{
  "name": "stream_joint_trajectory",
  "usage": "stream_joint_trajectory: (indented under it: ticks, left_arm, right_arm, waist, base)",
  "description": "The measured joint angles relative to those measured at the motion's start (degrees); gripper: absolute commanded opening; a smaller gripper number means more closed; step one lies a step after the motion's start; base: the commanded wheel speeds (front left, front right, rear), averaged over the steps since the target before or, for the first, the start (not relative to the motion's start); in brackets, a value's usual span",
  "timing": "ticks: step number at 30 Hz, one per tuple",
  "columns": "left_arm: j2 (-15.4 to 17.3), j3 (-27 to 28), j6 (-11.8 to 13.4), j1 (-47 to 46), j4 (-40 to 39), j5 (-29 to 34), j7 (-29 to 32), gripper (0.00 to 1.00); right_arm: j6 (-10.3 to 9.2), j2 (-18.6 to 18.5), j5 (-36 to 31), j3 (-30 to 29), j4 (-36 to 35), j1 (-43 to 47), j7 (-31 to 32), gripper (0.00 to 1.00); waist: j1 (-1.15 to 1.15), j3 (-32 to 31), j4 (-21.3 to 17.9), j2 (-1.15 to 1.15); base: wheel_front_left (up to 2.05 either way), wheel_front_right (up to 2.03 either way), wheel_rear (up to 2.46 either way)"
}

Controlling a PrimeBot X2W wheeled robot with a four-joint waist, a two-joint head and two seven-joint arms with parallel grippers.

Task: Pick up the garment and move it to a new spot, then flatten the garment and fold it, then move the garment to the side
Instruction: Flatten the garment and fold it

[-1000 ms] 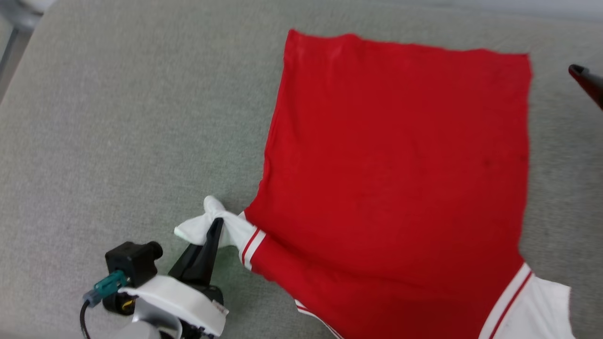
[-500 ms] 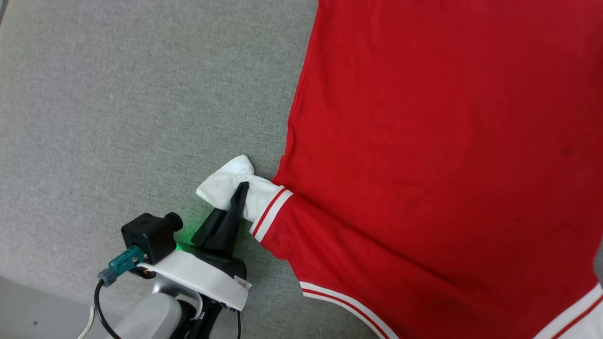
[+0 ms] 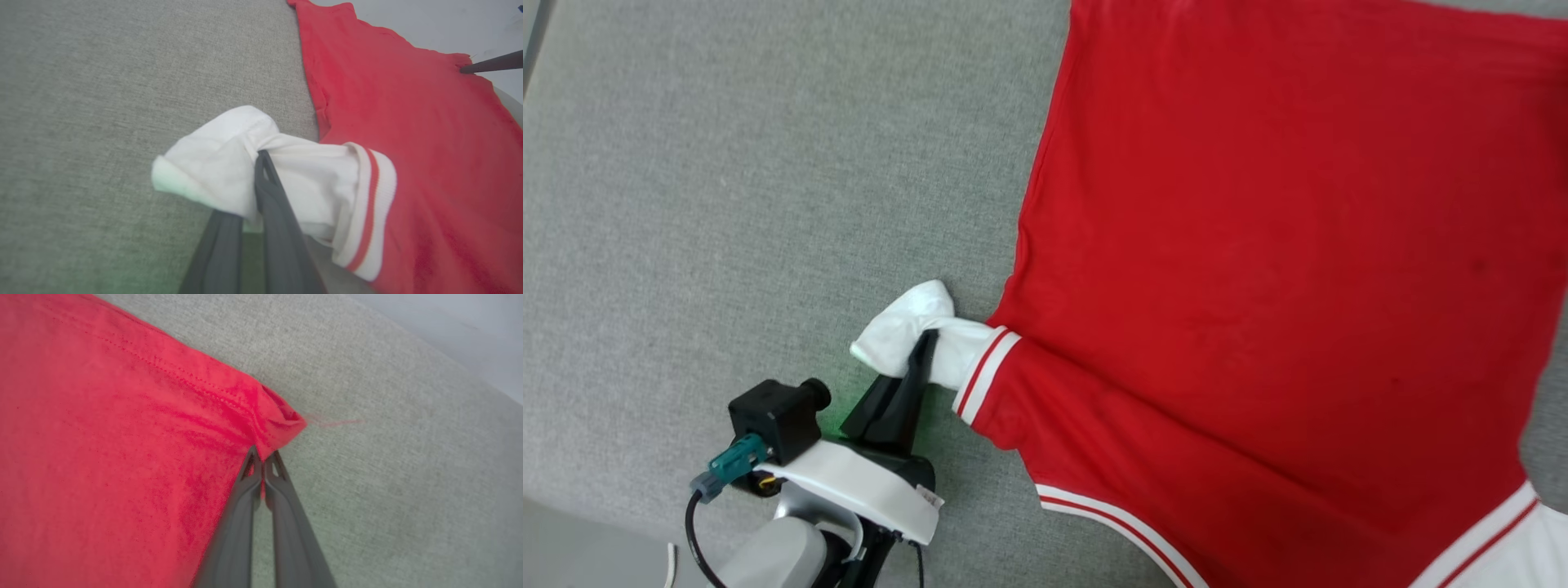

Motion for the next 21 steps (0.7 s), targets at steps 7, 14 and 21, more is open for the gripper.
stream_joint_trajectory:
  ticks: [7, 14, 21]
  left_arm:
    - [1.6, 0.7, 1.3, 3.1, 0.2, -1.1, 0.7, 0.00]
    - [3.3, 1.3, 2.5, 7.6, 0.3, -2.8, 1.4, 0.00]
    - [4.9, 2.2, 3.8, 12.0, -1.1, -4.0, 1.7, 0.00]
  right_arm:
    - [0.00, -1.9, 4.2, 5.0, -2.5, 4.0, -8.9, 0.00]
    - [0.00, -7.8, 10.7, 5.7, -9.0, 15.4, -15.8, 0.00]
    - [0.00, -11.3, 13.6, -1.9, -14.4, 31.7, -20.1, 0.00]
  waist:
    - [0.00, -6.1, -2.5, 0.00]
    - [-0.01, -12.8, -5.4, 0.00]
    - [-0.02, -18.4, -8.9, 0.00]
  base:
    - [0.00, 0.00, 0.00]
    - [0.00, 0.00, 0.00]
    - [0.00, 0.00, 0.00]
